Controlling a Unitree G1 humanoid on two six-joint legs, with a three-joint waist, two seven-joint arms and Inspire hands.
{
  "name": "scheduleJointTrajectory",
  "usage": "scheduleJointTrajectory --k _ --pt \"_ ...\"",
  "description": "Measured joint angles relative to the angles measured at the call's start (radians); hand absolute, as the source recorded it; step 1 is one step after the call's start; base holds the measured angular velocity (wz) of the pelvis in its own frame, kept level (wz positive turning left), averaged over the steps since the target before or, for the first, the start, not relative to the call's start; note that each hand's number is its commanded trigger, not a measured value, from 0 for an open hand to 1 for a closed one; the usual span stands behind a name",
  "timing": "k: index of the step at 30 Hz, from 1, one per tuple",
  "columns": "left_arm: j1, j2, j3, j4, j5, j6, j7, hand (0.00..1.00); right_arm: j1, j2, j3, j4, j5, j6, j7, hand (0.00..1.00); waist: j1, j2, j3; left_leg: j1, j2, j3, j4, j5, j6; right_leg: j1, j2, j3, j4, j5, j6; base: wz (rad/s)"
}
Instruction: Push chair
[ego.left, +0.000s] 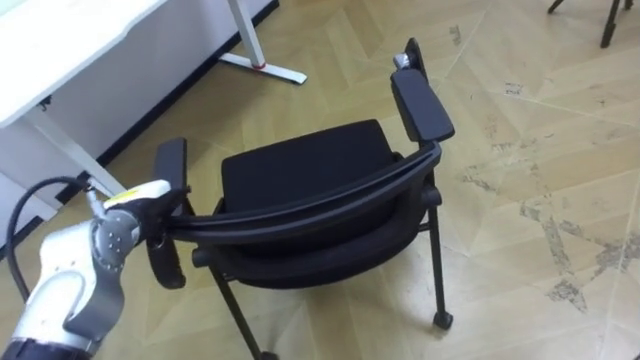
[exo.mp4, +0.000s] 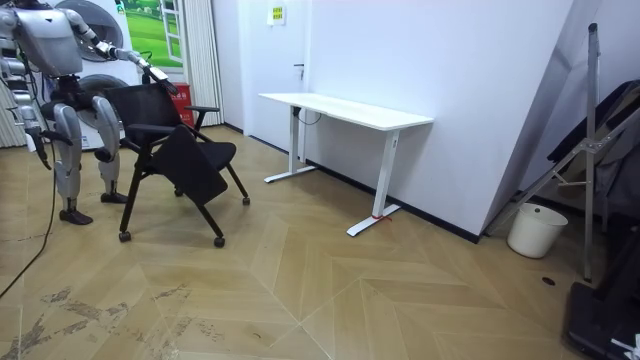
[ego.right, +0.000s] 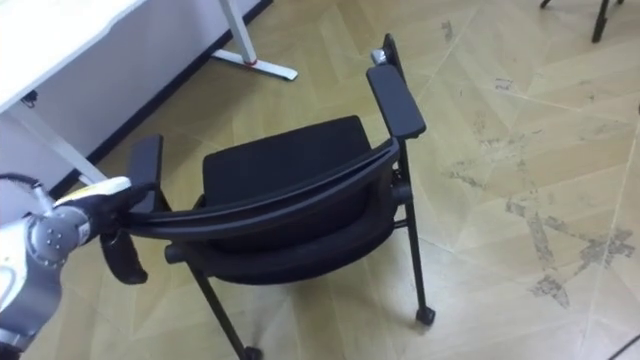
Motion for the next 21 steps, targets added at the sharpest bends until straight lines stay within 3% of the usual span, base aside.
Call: scheduleJointTrajectory --k 2,5,8,10,15,21 --pt "-0.014 0.003 -0.011 -0.011 0.004 0.007 -0.029 0.0 -0.012 0.0 0.0 0.023 0.002 -0.001 0.002 0.0 0.0 -0.003 0.0026 -0.001 0.0 -0.001 0.001 0.0 0.0 0.001 0.0 -0.002 0.0 0.0 0.0 0.02" --pt "-0.015 0.035 -0.013 -0.077 0.009 0.025 -0.097 0.0 -0.015 0.0 0.0 0.025 0.004 0.0 0.021 0.0 0.001 -0.001 0.0018 -0.009 0.0 -0.008 0.001 0.0 0.0 -0.006 0.001 0.0 0.0 0.0 0.0 0.02" --pt "-0.015 0.063 -0.013 -0.187 0.009 0.017 -0.161 0.0 -0.019 0.0 0.0 0.026 -0.002 -0.002 0.038 0.0 0.005 -0.007 0.0051 -0.027 -0.001 -0.014 0.012 0.0 0.0 -0.015 0.001 0.0 0.001 0.0 0.0 0.1" --pt "-0.016 0.066 -0.013 -0.229 0.009 0.011 -0.2 0.0 -0.021 0.0 0.0 0.028 -0.005 -0.014 0.048 0.0 0.006 -0.009 0.0059 -0.035 -0.001 -0.017 0.019 -0.001 0.001 -0.019 0.001 0.0 0.002 0.0 0.0 0.09" --pt "-0.038 0.075 -0.013 -0.271 0.008 0.007 -0.238 0.0 -0.024 0.001 0.001 0.066 0.0 -0.024 0.055 0.0 0.032 -0.006 0.0041 -0.038 0.0 -0.017 0.021 -0.001 0.0 -0.023 0.001 0.003 0.002 0.0 0.0 -0.01" --pt "-0.07 0.133 -0.013 -0.322 0.008 0.01 -0.26 0.0 -0.024 -0.002 0.001 0.072 0.0 -0.024 0.064 0.0 0.035 0.003 -0.0012 -0.038 -0.001 -0.022 0.027 -0.001 0.001 -0.019 0.001 0.004 0.004 0.0 0.0 0.01"
